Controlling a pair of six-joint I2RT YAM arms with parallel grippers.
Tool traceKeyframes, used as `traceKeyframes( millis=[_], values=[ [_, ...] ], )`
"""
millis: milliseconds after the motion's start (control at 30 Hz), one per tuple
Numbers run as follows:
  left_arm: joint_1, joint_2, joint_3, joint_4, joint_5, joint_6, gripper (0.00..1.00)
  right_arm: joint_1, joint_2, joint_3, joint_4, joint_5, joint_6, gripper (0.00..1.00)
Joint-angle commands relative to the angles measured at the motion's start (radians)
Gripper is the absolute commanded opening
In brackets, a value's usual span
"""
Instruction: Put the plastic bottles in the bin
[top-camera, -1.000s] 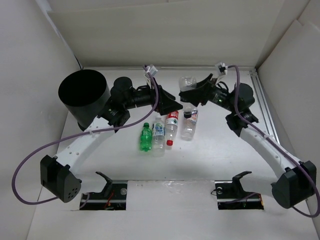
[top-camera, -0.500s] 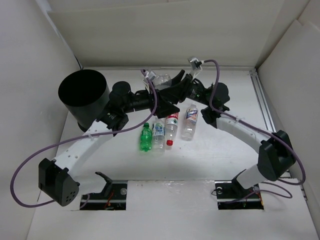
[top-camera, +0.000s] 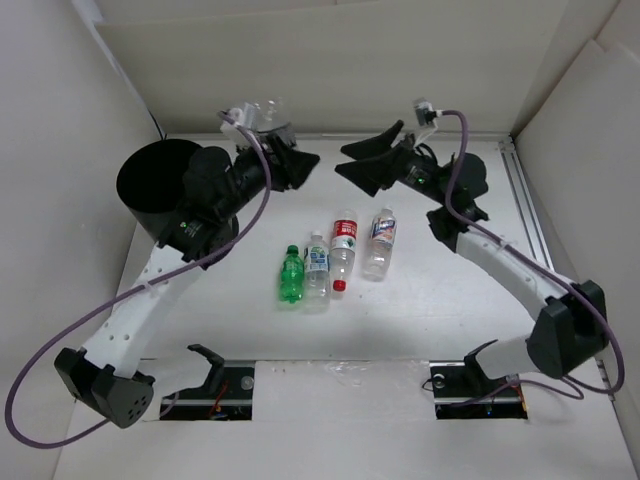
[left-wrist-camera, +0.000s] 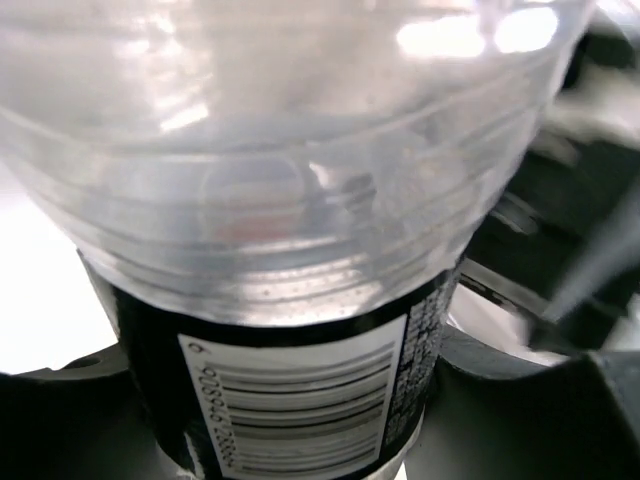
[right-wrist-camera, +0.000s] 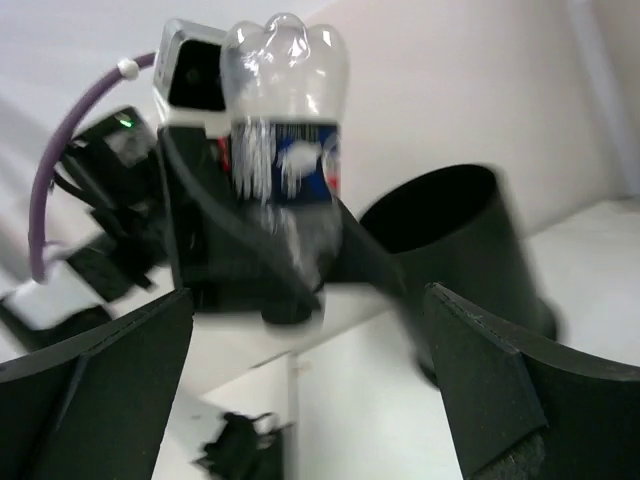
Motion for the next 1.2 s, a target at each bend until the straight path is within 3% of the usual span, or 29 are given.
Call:
traceKeyframes(
  millis=[0, 167, 233, 400, 567, 667, 700, 733, 933, 1167],
  values=[
    [0.064, 0.005, 0.136, -0.126, -0.351, -0.042, 0.0, -0.093, -0.11, -0.035, -0.236, 0.039, -0.239, 1.0],
    [0.172, 0.083, 0.319, -0.359, -0.748, -0.068, 0.0, -0.137, -0.195, -0.029, -0.595, 0.229, -0.489, 1.0],
    [0.217, 0.117, 0.35, -0.401, -0.833, -0.068, 0.0, -0.15, -0.204, -0.029, -0.689, 0.281, -0.548, 1.0],
    [0.468, 0.225, 0.376, -0.487, -0.755, -0.09, 0.0, -0.217, -0.184, -0.061, -0.712, 0.208, -0.548, 1.0],
    [0.591, 0.278, 0.333, -0.492, -0.718, -0.125, 0.02, -0.242, -0.158, -0.041, -0.824, 0.246, -0.592, 1.0],
    [0.677, 0.311, 0.304, -0.49, -0.619, -0.13, 0.34, -0.242, -0.138, -0.041, -0.846, 0.287, -0.602, 1.0],
    [0.688, 0.321, 0.304, -0.49, -0.603, -0.13, 0.54, -0.242, -0.138, -0.041, -0.864, 0.304, -0.611, 1.0],
    [0.688, 0.321, 0.304, -0.49, -0.603, -0.13, 0.98, -0.242, -0.115, -0.041, -0.881, 0.323, -0.611, 1.0],
    [0.688, 0.275, 0.293, -0.481, -0.522, -0.107, 1.0, -0.179, 0.038, 0.167, -1.238, 0.689, -0.608, 1.0],
    [0.648, 0.216, 0.348, -0.516, -0.432, -0.013, 1.0, -0.159, 0.171, 0.137, -1.262, 0.774, -0.499, 1.0]
  ],
)
